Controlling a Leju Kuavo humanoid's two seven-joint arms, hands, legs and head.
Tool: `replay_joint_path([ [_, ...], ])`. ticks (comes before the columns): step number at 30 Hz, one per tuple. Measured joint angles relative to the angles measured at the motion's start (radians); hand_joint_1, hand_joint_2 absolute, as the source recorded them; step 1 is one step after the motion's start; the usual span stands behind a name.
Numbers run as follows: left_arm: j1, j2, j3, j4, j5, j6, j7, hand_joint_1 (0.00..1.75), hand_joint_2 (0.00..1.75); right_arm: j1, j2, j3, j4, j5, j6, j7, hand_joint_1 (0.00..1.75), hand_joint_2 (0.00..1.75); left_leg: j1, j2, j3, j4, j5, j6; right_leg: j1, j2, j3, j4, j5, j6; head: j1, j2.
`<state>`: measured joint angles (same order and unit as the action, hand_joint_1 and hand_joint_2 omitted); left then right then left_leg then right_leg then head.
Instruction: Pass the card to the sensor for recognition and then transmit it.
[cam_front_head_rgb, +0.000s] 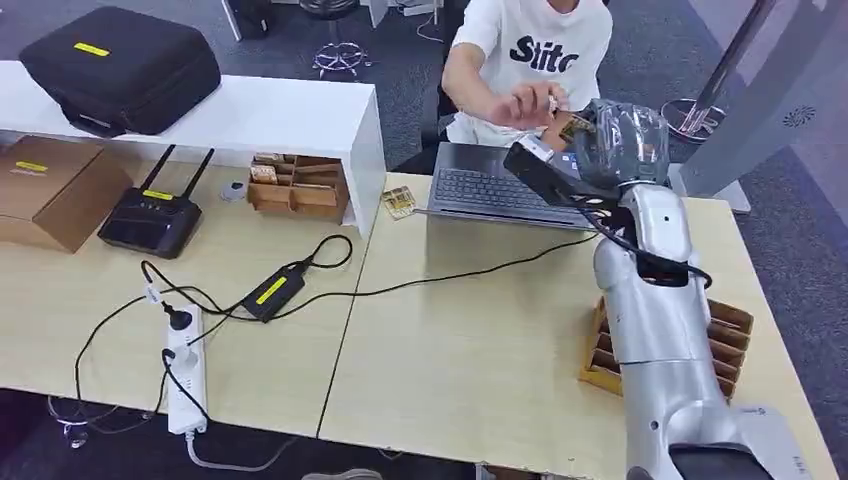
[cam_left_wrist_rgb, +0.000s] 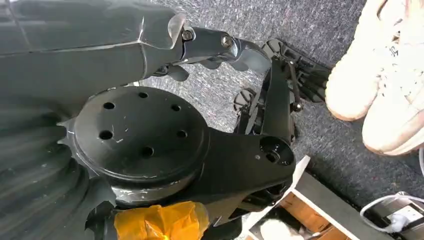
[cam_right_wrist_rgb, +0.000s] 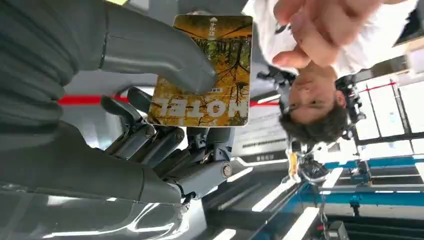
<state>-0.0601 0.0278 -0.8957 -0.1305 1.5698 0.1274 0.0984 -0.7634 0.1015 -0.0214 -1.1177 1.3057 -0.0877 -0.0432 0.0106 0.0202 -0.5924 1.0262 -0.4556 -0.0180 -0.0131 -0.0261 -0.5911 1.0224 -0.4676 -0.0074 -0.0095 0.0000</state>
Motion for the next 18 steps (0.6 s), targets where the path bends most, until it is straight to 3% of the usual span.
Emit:
replay_joint_path([
  [4, 0.0, -0.006, 0.001, 0.0, 0.0, 0.016, -0.006, 0.0, 1.75, 0.057, 0.024, -0.045, -0.082, -0.226, 0.043, -0.096, 1.75, 1.75, 0.0, -0.001, 0.0, 0.0, 0.0, 0.0, 0.0, -0.001, 0.0, 0.0, 0.0, 0.0, 0.0, 0.0],
  [8, 0.002, -0.023, 0.023, 0.0, 0.0, 0.032, -0.024, 0.0, 1.75, 0.186, 0.028, -0.073, -0.239, -0.39, 0.065, -0.157, 1.75, 1.75, 0.0, -0.002, -0.001, 0.0, 0.0, 0.0, 0.0, -0.002, 0.0, -0.001, 0.0, 0.0, 0.0, 0.0],
  [18, 0.013, -0.058, 0.115, 0.0, 0.0, 0.062, -0.071, 0.0, 1.75, 0.532, 0.028, -0.167, -0.625, -0.642, 0.045, -0.284, 1.75, 1.75, 0.0, -0.003, -0.004, 0.0, -0.003, 0.0, 0.0, -0.002, -0.002, -0.002, -0.002, 0.002, 0.0, 0.0],
])
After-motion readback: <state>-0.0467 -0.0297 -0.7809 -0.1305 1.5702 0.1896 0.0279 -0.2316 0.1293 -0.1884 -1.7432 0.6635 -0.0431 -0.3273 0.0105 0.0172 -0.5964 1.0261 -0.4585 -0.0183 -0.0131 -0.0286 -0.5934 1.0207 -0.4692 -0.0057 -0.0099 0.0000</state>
